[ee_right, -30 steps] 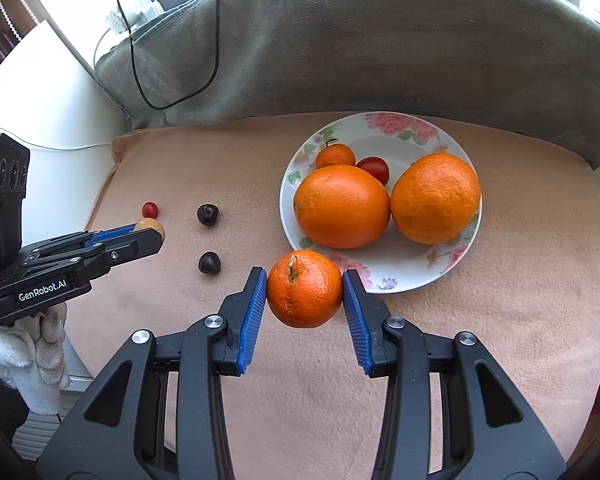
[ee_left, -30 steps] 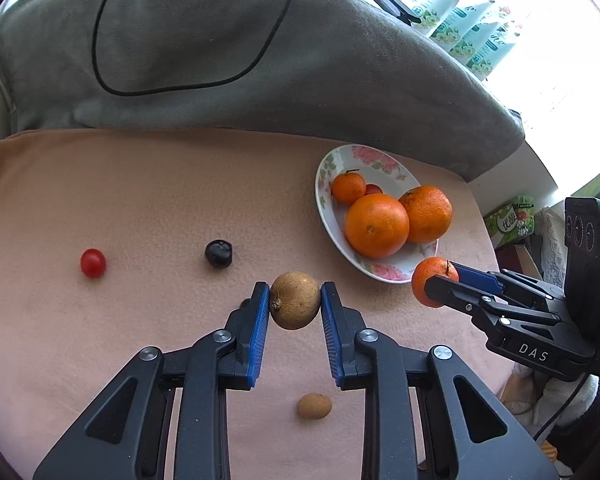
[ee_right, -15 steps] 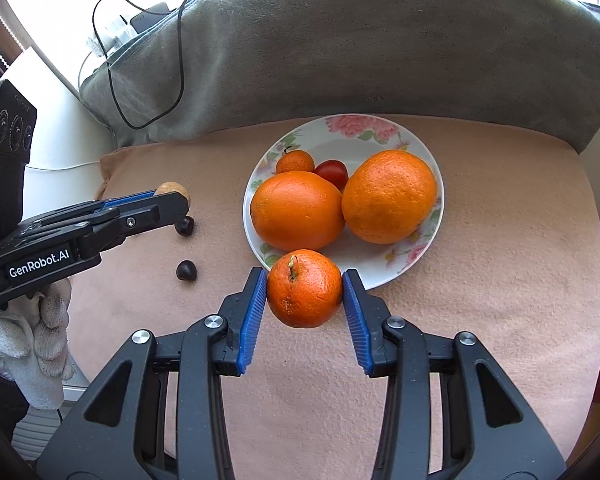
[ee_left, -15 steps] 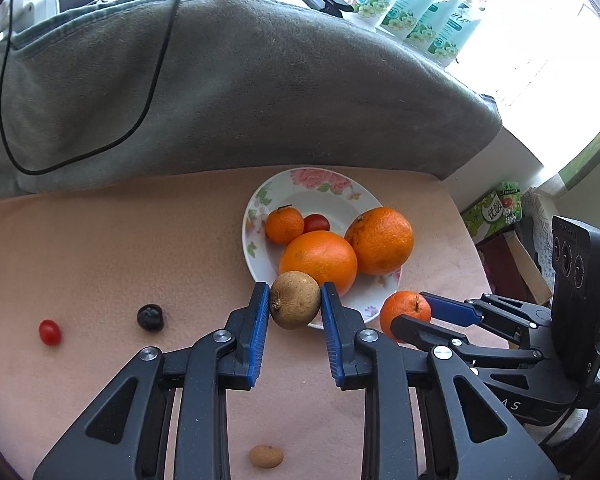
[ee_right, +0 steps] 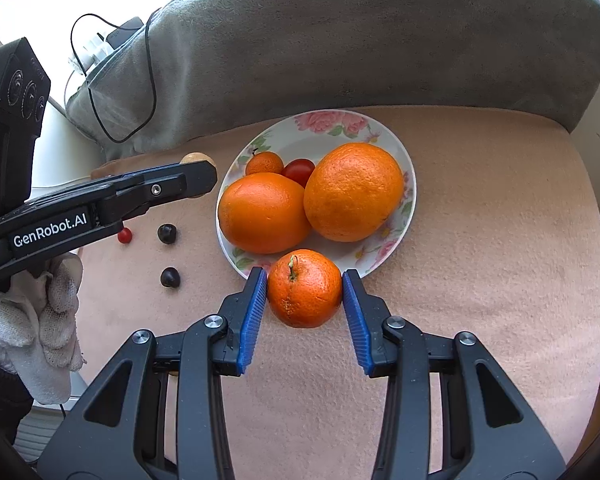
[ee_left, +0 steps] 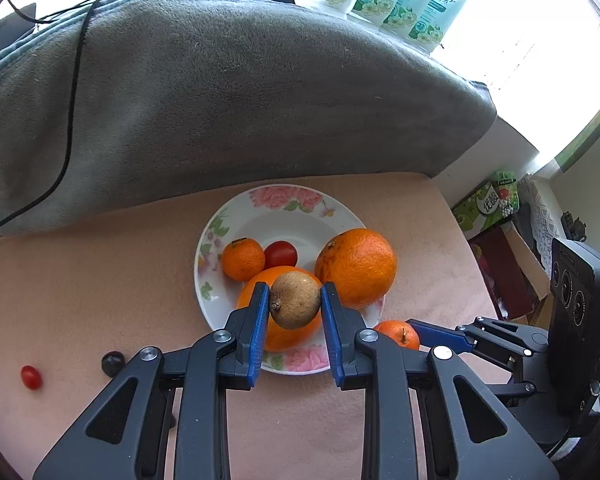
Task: Organize fruits
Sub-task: 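Carry the brown fruit and mandarin in both grippers over the bowl, then open the left gripper to drop the brown fruit while the right gripper releases the mandarin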
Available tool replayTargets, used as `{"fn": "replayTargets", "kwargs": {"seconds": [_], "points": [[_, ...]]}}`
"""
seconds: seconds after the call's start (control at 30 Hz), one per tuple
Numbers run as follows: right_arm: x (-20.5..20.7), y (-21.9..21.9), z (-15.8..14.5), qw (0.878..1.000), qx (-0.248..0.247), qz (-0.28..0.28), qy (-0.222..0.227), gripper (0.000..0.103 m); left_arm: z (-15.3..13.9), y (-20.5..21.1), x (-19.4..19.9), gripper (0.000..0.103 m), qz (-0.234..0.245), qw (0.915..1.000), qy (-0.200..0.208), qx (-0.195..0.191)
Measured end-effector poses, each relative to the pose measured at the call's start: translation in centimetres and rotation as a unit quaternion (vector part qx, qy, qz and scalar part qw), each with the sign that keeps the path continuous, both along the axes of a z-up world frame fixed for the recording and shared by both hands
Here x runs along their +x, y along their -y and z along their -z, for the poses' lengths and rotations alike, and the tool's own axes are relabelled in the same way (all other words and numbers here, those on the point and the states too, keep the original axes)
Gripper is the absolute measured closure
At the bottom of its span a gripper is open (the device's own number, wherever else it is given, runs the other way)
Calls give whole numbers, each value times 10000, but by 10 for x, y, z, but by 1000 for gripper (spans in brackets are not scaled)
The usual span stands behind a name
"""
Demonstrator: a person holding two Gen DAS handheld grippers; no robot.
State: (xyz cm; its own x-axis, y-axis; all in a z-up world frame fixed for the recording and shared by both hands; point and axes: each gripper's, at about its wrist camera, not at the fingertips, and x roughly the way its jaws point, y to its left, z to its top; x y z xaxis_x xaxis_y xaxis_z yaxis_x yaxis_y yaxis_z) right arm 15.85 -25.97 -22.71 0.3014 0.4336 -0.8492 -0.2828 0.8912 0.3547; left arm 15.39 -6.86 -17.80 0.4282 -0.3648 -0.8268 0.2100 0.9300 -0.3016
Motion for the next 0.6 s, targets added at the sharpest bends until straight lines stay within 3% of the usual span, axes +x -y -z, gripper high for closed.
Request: {"fn": "replayTargets", "kwargs": {"seconds": [0.6], "points": [[12,0,20,9996,166,28,-240,62,10,19,31,79,137,9998,-79,152]]}}
